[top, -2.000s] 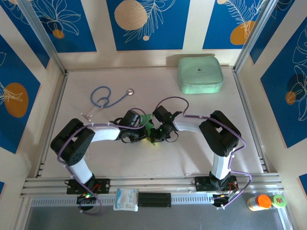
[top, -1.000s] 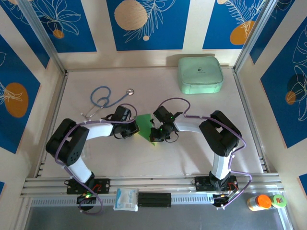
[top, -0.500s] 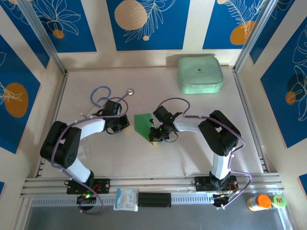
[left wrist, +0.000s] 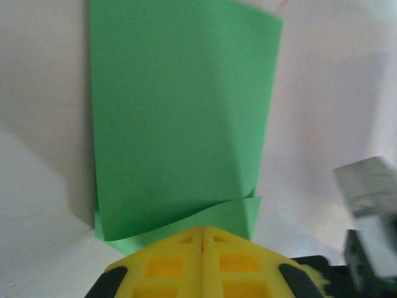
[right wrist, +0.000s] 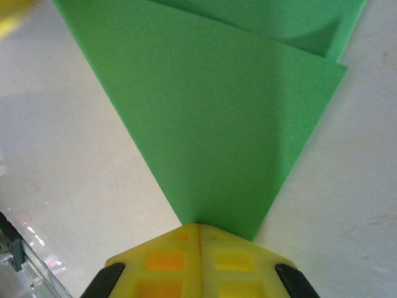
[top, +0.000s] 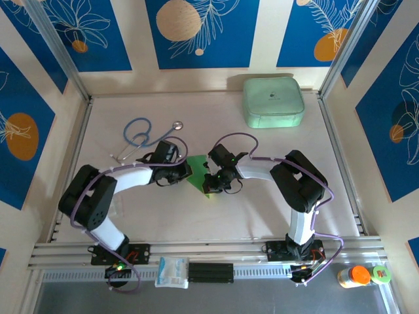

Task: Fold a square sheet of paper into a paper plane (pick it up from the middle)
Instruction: Third fold the triangle at the center of the table.

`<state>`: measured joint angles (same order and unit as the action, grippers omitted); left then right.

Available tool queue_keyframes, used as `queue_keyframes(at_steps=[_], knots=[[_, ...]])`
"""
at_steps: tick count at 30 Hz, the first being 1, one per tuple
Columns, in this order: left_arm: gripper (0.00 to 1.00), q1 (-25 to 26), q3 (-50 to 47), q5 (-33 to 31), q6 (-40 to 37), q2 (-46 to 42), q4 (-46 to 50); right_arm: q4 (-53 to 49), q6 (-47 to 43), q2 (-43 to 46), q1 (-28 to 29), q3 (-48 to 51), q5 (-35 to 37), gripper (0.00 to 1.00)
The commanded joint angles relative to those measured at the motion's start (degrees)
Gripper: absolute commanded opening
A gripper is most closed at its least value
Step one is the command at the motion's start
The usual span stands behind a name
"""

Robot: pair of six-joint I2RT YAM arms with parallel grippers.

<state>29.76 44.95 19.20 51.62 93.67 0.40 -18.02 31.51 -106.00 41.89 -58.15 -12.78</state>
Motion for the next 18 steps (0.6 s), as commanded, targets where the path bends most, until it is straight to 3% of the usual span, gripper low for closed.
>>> queue_keyframes(at_steps=[1, 9, 18], knots=[[0.00, 0.67, 2.21, 0.71, 0.54, 2.71, 1.16, -8.65, -1.08, -4.39, -0.14, 2.51, 6.02, 0.00], [0.00, -0.27, 0.39, -6.08, -2.14, 5.16, 4.42, -8.95, -0.57, -4.65, -0.31, 3.61, 7.00, 0.00], [0.00, -7.17, -0.01, -9.19, -9.12, 3.88, 9.64, -9.63, -1.40, -4.31, -1.22, 5.06, 7.96, 0.00]])
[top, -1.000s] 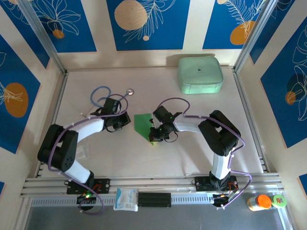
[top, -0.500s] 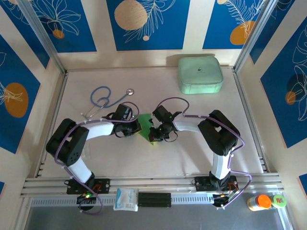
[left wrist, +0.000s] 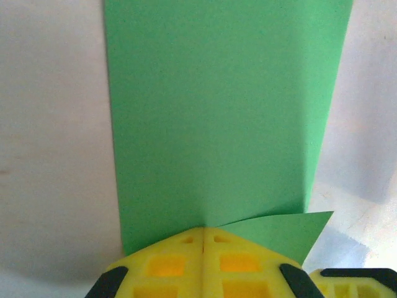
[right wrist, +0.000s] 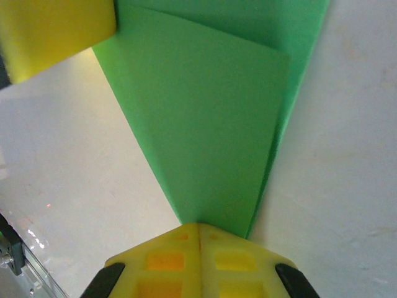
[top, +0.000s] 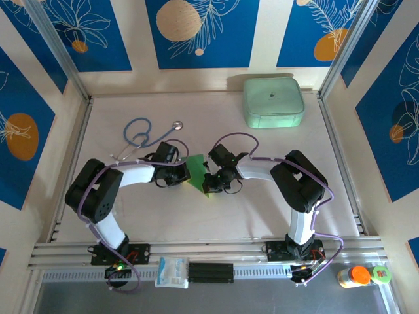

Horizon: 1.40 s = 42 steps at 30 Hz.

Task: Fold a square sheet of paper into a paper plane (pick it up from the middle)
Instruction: Third fold the triangle at the center of the table.

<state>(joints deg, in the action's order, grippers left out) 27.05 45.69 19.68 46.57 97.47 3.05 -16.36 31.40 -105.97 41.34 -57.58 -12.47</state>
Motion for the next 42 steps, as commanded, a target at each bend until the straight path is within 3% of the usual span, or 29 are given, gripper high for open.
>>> queue_keyframes(at_steps=[1, 8, 15, 22, 36, 42], knots=[[0.00, -4.91, -0.24, -9.87, -4.82, -0.23, 7.73, -11.27, -1.42, -4.18, -0.70, 4.45, 7.65, 0.00], [0.00, -4.97, 3.43, -6.77, -6.28, -5.51, 10.42, -11.21, -1.97, -4.77, -0.71, 3.17, 7.17, 0.00], [0.00, 0.43, 1.54, -3.57, -1.04, -10.55, 5.73, -11.55, -2.39, -4.86, -0.84, 1.77, 7.02, 0.00], [0.00, 4.94, 1.38, -2.72, 1.90, -5.00, 2.33, -11.18, -2.56, -4.66, -1.16, 0.94, 5.92, 0.00], [0.00, 5.08, -0.22, -10.33, 3.38, 0.66, 6.59, -10.88, -6.42, -1.49, -1.49, 2.04, 1.68, 0.00], [0.00, 5.11, -1.57, -10.59, 3.68, 2.48, 5.83, -11.33, -7.17, 1.07, -1.43, 5.80, 0.24, 0.00]])
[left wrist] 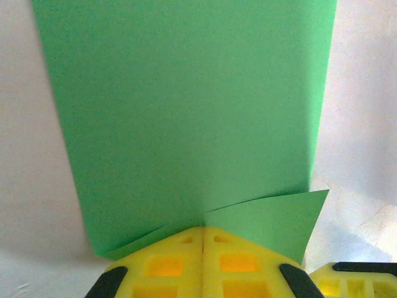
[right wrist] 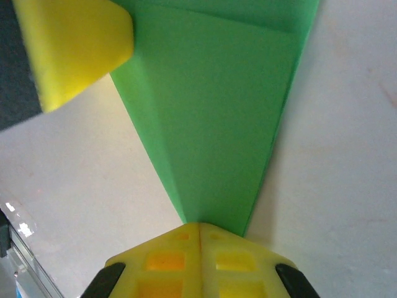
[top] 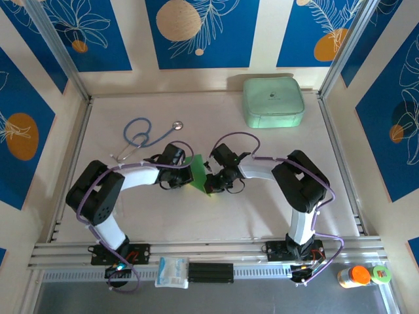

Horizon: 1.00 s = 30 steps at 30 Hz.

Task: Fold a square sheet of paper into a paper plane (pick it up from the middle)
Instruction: Third fold the triangle at the center of the table.

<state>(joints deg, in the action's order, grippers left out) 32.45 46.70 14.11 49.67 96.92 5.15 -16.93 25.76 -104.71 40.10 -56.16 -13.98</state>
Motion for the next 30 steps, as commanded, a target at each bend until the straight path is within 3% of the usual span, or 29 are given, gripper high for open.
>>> queue_keyframes(at_steps=[1, 5, 9, 14, 21, 30], knots=[[0.00, -0.36, -2.64, -4.91, 0.57, 3.17, 3.56, -10.84, -1.96, 0.39, -0.21, 5.13, 0.99, 0.00], [0.00, -0.32, -2.25, -4.36, 0.56, 3.11, 3.11, -10.92, -3.31, 3.14, -0.80, 6.89, -1.46, 0.01], [0.00, -0.30, -0.47, -2.78, -0.35, 2.40, 3.38, -12.86, -3.05, 6.13, -0.93, 5.00, 1.84, 0.01], [0.00, -0.35, 3.81, 0.79, -0.33, -0.65, 3.02, -7.77, 1.66, 12.61, -3.05, 4.14, 4.46, 0.02], [0.20, -0.93, 4.67, -2.15, 2.87, -9.00, 4.79, -1.77, 7.13, 12.51, -3.81, 0.68, 4.34, 0.12], [0.34, -4.13, -6.56, -1.64, 9.13, -16.67, 0.09, -0.60, 7.34, 6.32, -0.20, -5.16, 2.79, 0.15]])
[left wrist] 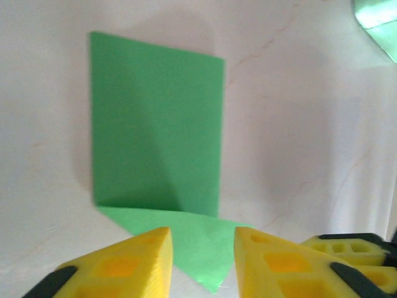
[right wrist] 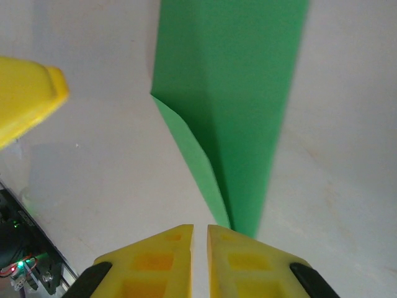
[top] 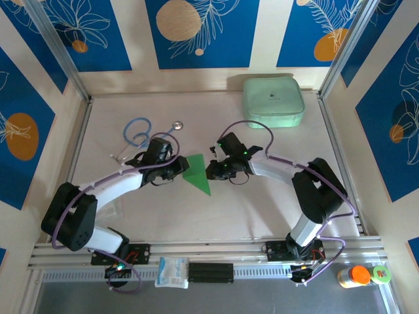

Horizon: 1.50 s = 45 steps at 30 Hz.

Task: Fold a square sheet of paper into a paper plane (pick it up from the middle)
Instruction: Third fold the triangle at the center of the table, then fourth fold the wing at the center of the table.

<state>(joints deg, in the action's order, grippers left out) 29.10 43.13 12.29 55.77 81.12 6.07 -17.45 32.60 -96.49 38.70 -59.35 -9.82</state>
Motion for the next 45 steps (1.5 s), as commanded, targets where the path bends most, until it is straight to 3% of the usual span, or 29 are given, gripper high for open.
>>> queue_keyframes(at_steps=[1, 17, 36, 45], knots=[[0.34, -1.04, -3.92, 0.96, 3.77, -0.83, -1.77, -0.42, 0.60, -2.90, 1.35, -2.69, -1.05, 0.15], [0.34, -1.42, -3.66, 5.73, 5.81, 6.80, -5.74, -4.14, 2.12, -11.82, 1.77, -8.07, 7.05, 0.15], [0.33, -2.29, -2.79, 9.13, 6.08, 11.15, -10.43, -6.19, 3.00, -14.78, 1.12, -8.22, 7.10, 0.11], [0.32, -3.45, -4.17, 12.83, 10.07, 12.70, -17.19, -5.56, 3.41, -14.87, 0.43, -7.94, 5.78, 0.11]])
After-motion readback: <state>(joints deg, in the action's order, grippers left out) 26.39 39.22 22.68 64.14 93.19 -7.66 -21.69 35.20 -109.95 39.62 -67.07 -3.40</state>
